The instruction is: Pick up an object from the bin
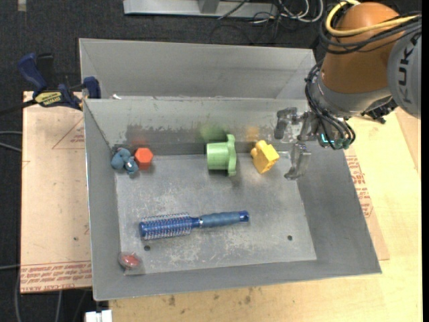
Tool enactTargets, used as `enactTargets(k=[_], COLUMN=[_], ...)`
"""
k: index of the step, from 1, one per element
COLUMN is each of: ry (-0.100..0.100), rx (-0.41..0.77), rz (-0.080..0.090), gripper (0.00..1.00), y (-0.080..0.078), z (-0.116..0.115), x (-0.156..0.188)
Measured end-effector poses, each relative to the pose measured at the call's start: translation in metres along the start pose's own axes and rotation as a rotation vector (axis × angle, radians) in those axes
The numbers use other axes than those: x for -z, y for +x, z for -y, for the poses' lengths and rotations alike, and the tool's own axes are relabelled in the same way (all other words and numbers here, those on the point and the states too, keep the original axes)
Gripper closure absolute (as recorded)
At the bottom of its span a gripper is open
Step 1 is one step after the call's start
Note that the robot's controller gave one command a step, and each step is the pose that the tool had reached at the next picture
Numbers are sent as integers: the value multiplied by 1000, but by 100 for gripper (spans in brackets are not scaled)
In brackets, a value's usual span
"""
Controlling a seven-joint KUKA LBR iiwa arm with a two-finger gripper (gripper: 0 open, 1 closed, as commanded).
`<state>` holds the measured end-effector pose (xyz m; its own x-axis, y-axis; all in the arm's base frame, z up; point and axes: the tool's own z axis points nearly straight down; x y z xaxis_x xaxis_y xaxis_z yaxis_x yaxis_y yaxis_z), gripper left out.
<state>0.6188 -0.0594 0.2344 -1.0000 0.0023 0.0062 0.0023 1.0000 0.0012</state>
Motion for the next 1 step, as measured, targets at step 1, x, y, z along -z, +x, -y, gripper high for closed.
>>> enactTargets(k=[1], ry=[0], rx=[34], rz=[1], gripper=[0], y=[-31], z=[-9], x=[-88])
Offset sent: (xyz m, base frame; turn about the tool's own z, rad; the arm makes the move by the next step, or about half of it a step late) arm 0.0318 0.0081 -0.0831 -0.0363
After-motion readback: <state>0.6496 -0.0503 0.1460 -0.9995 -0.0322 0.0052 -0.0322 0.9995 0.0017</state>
